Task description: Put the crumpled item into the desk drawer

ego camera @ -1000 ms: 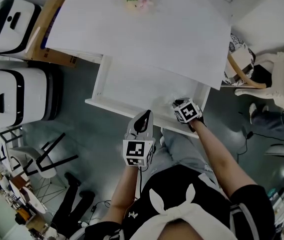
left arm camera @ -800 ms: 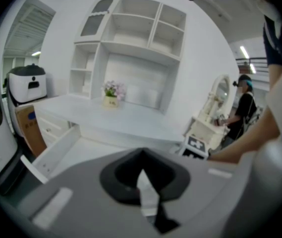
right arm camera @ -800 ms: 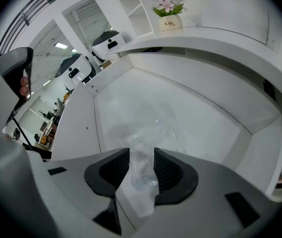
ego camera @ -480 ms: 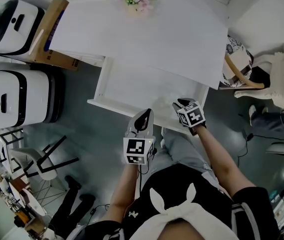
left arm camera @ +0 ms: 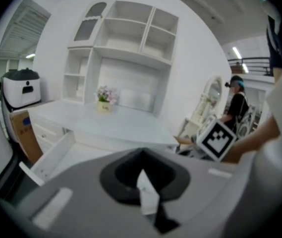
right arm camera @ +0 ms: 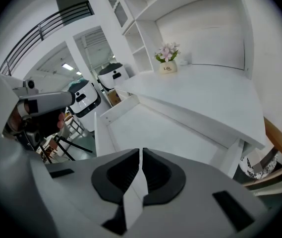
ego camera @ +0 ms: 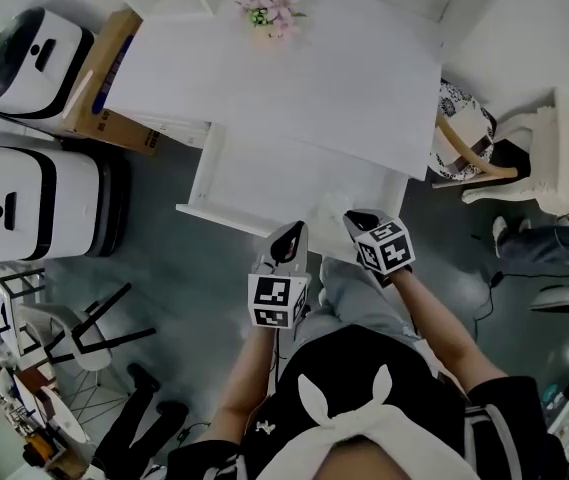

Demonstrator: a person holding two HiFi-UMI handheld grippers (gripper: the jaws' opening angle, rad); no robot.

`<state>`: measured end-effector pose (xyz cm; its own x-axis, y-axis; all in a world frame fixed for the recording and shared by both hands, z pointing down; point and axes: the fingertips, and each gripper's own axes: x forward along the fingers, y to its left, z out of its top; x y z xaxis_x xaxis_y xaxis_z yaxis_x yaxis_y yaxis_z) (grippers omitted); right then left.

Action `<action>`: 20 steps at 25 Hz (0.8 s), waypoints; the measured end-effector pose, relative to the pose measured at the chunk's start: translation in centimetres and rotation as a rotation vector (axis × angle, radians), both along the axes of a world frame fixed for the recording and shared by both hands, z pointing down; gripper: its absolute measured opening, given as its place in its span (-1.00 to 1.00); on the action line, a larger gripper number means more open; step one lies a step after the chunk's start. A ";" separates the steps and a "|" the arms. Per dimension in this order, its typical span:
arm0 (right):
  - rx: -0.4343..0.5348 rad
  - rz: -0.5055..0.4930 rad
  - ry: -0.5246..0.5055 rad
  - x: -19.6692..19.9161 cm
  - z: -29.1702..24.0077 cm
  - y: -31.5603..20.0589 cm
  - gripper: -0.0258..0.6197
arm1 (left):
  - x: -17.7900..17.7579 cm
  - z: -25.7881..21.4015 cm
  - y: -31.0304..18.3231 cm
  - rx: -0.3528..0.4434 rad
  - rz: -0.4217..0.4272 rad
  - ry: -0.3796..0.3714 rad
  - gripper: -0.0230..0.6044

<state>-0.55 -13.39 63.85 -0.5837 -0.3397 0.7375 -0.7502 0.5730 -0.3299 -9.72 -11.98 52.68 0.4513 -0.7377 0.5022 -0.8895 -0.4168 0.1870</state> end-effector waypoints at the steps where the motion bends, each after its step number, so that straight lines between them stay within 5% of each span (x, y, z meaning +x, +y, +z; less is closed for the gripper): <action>1: 0.000 0.005 -0.016 -0.2 -0.5 0.3 -0.85 | 0.1 -0.1 0.2 0.000 0.004 0.001 -0.91; 9: 0.123 0.067 -0.097 -0.2 -5.5 1.8 -0.90 | 1.1 -0.9 1.9 0.014 0.029 0.015 -0.91; 20: 0.250 0.005 -0.108 -0.1 -10.2 4.7 -0.90 | 2.8 -1.9 4.7 0.022 0.069 0.019 -0.91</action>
<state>-0.64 -8.69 53.68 -0.6527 -0.5063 0.5636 -0.7210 0.6435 -0.2570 -6.95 -7.28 50.74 0.5104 -0.7153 0.4773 -0.8551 -0.4810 0.1936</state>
